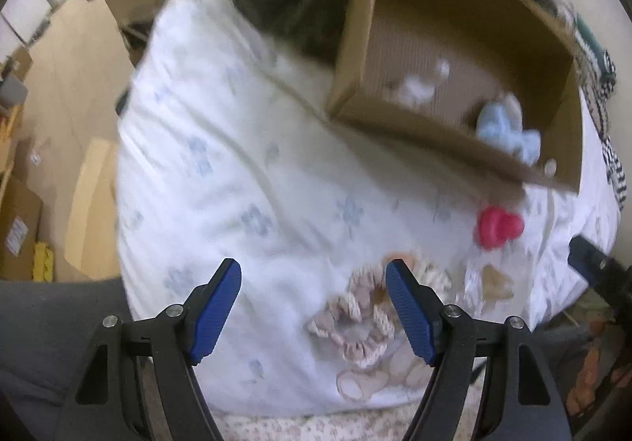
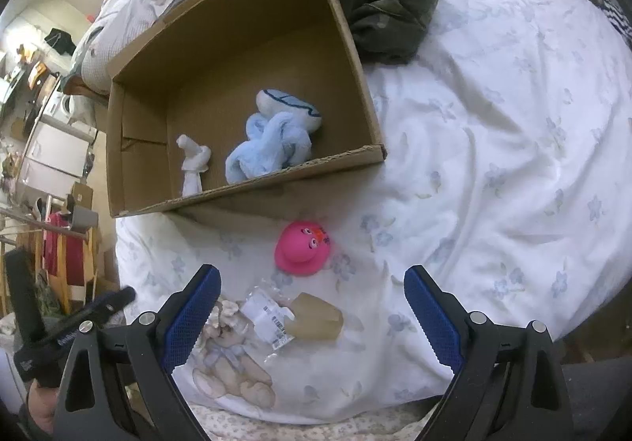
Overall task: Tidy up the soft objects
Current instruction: 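Grasp the beige lace scrunchie with the left tool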
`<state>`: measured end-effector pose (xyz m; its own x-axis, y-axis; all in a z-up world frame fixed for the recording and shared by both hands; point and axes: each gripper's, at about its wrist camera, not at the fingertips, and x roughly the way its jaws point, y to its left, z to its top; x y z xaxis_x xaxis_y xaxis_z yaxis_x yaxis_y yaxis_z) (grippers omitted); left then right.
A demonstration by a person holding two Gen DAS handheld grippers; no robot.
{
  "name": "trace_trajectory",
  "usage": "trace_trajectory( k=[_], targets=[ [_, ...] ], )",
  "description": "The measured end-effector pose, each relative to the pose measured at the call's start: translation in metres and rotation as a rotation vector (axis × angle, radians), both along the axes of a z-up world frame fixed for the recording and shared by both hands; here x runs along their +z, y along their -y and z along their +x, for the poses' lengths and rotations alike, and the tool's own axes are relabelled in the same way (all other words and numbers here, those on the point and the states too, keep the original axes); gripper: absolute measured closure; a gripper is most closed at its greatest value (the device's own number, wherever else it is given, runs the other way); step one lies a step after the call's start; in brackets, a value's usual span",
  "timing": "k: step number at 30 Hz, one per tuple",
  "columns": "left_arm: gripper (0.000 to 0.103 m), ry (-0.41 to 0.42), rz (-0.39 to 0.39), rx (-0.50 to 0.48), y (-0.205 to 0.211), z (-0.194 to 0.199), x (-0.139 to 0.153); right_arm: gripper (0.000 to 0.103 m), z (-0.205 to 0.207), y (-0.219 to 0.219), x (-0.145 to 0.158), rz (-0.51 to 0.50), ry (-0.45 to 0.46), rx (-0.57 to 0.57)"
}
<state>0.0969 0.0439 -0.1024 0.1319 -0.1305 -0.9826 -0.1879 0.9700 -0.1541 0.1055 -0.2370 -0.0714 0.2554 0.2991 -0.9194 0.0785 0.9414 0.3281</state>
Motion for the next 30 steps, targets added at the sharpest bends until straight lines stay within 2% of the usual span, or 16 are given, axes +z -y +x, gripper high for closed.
trace_trajectory(
  k=[3, 9, 10, 11, 12, 14, 16, 18, 22, 26, 27, 28, 30],
  targets=[
    [0.03, -0.08, -0.054, -0.016, 0.007, -0.005, -0.02, 0.003, 0.001, -0.002, -0.002, -0.005, -0.008, 0.005],
    [0.031, -0.179, -0.1, -0.049, 0.024, -0.007, -0.049, 0.003, 0.003, -0.007, -0.007, -0.018, -0.024, 0.021],
    [0.037, -0.192, -0.114, -0.051, 0.027, -0.007, -0.053, 0.003, 0.004, -0.008, -0.008, -0.02, -0.025, 0.025],
    [0.05, -0.195, -0.126, -0.058, 0.029, -0.008, -0.054, 0.003, 0.004, -0.01, -0.008, -0.023, -0.026, 0.028],
    [0.057, -0.194, -0.135, -0.066, 0.031, -0.008, -0.054, 0.003, 0.004, -0.011, -0.009, -0.026, -0.027, 0.031],
    [0.084, -0.195, -0.148, -0.086, 0.034, -0.009, -0.053, 0.003, 0.005, -0.012, -0.009, -0.03, -0.027, 0.033],
    [0.093, -0.194, -0.169, -0.084, 0.033, -0.01, -0.052, 0.003, 0.005, -0.011, -0.009, -0.029, -0.029, 0.033],
    [0.094, -0.166, -0.185, -0.073, 0.029, -0.011, -0.043, 0.003, 0.005, -0.01, -0.009, -0.029, -0.03, 0.032],
    [0.094, -0.033, -0.192, -0.056, 0.021, -0.01, -0.004, 0.003, 0.004, -0.007, -0.013, 0.004, -0.049, 0.024],
    [0.094, 0.101, -0.118, -0.019, 0.009, -0.006, 0.026, 0.003, 0.004, -0.001, -0.032, 0.076, -0.143, 0.006],
    [0.095, 0.122, -0.101, -0.008, 0.005, -0.005, 0.029, 0.009, 0.004, -0.001, -0.039, 0.094, -0.177, 0.004],
    [0.095, 0.143, -0.078, 0.002, 0.002, -0.003, 0.033, 0.02, 0.003, -0.002, -0.047, 0.105, -0.207, 0.007],
    [0.095, 0.158, -0.063, 0.016, -0.005, 0.001, 0.038, 0.024, 0.003, -0.007, -0.058, 0.1, -0.253, 0.025]
  ],
)
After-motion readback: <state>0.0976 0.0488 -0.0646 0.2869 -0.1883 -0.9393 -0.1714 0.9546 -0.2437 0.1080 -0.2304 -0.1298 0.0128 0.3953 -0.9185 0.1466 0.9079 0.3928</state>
